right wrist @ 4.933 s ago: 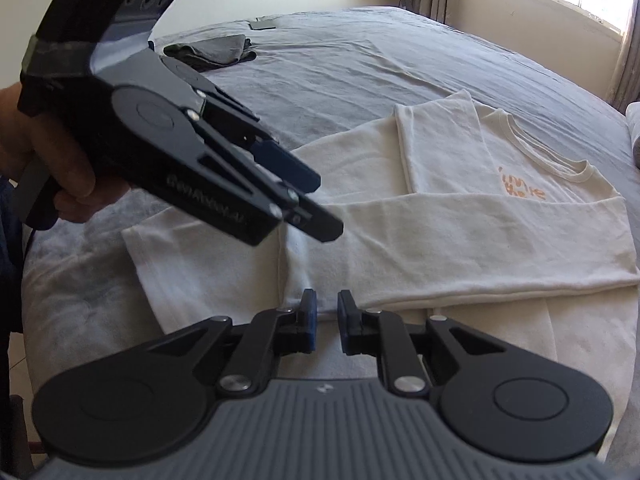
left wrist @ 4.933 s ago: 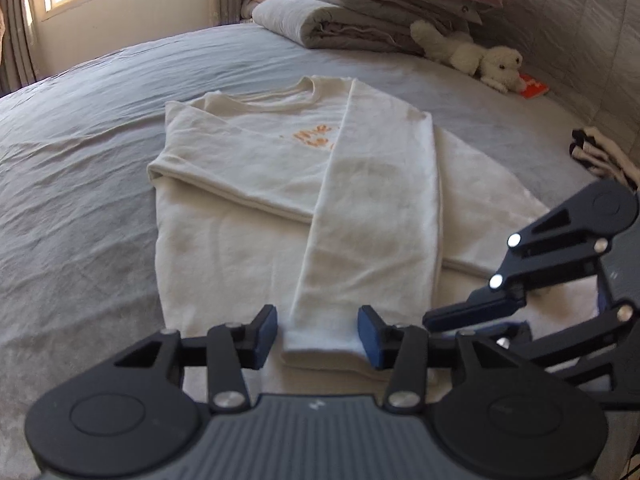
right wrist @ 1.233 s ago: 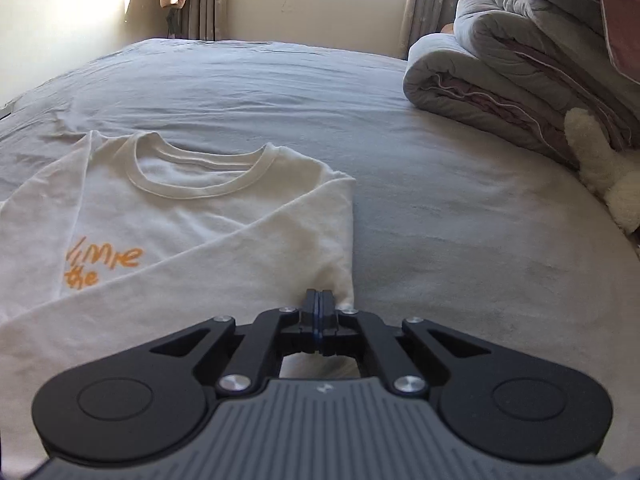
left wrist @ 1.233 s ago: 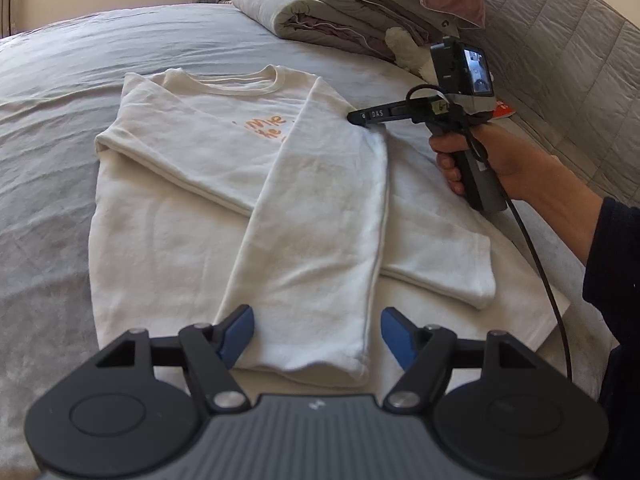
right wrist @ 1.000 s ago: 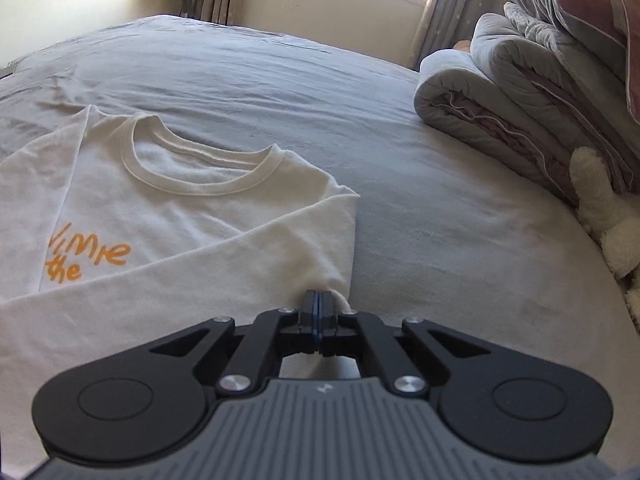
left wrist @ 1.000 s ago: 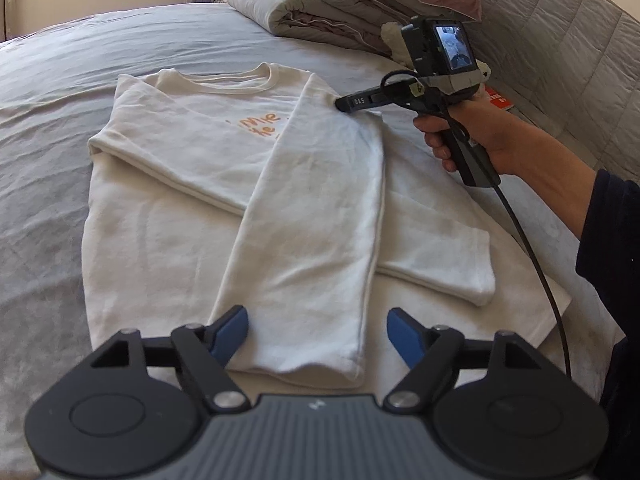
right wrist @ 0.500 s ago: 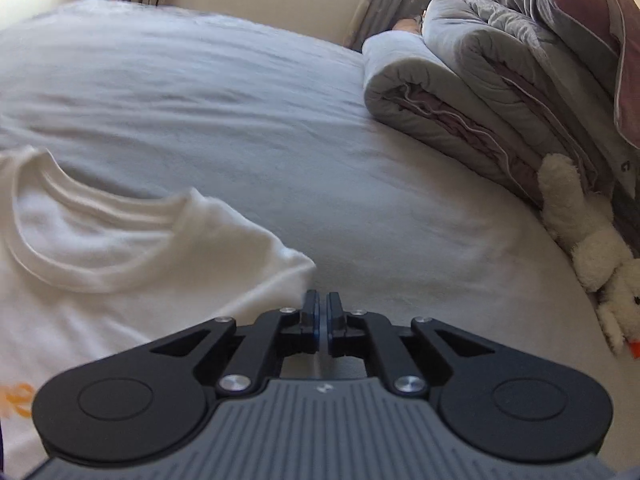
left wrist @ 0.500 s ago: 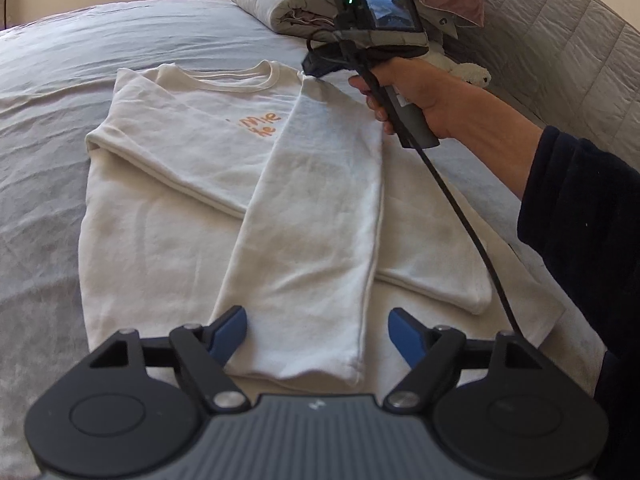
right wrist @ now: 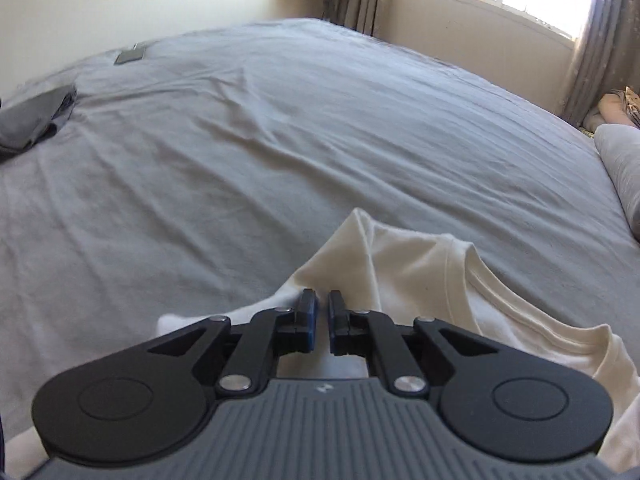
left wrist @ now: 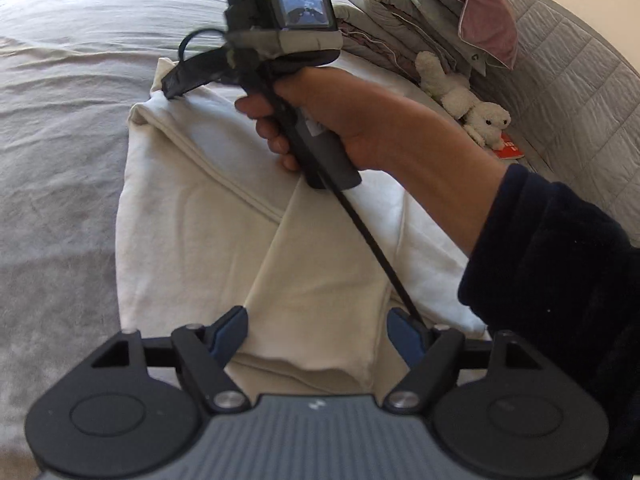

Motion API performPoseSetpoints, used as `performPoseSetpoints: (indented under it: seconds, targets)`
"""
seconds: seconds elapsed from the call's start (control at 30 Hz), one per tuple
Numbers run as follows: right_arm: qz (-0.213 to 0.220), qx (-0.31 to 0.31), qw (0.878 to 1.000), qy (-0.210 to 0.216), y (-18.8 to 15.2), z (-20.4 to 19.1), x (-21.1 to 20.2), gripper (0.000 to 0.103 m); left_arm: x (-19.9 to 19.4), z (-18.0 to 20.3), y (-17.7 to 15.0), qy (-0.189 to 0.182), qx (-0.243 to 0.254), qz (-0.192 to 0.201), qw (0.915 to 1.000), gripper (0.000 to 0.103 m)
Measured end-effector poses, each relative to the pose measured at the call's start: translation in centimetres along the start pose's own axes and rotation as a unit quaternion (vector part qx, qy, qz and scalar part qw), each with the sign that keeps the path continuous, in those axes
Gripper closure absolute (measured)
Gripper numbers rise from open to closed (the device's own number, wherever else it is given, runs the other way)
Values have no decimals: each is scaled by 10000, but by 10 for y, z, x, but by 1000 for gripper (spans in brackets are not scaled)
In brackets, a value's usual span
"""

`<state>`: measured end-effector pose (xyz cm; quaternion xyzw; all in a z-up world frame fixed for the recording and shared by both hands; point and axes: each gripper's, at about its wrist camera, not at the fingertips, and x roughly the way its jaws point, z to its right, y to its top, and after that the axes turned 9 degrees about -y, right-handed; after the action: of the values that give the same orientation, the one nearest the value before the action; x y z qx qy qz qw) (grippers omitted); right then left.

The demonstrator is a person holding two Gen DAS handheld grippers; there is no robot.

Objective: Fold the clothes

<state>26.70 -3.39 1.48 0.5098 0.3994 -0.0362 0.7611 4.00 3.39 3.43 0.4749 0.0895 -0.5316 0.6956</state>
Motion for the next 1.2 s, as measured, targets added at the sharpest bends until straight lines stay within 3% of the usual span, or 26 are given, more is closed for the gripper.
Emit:
performPoseSetpoints:
  seconds: [0.07, 0.23, 0.37, 0.47, 0.6, 0.77, 0.8, 0.87, 0.93, 1.1, 1.2]
  targets:
    - [7, 398, 9992, 84, 4, 11, 6, 99, -2, -2, 0, -39, -93, 18, 9999, 25]
    - [73, 146, 9997, -195, 12, -1, 11, 100, -8, -3, 0, 14, -127, 53, 9999, 26]
    - [73, 610, 9980, -170, 15, 7, -2, 97, -18, -10, -1, 41, -250, 123, 9996, 26]
    - [121, 998, 9943, 347, 4, 17, -30, 85, -24, -12, -1, 130, -223, 181, 9995, 26]
    - [-164, 505, 9952, 818, -18, -9, -41, 84, -27, -15, 0, 377, -231, 164, 9989, 26]
    - [79, 376, 9976, 575, -13, -31, -56, 84, -33, -21, -2, 503, -328, 231, 9979, 26]
    - [117, 451, 9965, 692, -13, -33, -59, 84, -35, -21, -2, 506, -313, 246, 9979, 26]
    - [-155, 448, 9949, 896, -20, -41, -51, 86, -39, -22, -3, 557, -268, 266, 9977, 26]
    - [-197, 164, 9973, 683, -23, -53, -50, 87, -44, -27, -6, 654, -274, 272, 9971, 26]
    - [241, 1025, 9915, 762, -17, -27, -96, 83, -58, -35, -10, 752, -376, 364, 9958, 26]
    - [62, 1032, 9930, 575, -33, -16, -130, 81, -64, -33, -13, 749, -335, 434, 9957, 26]
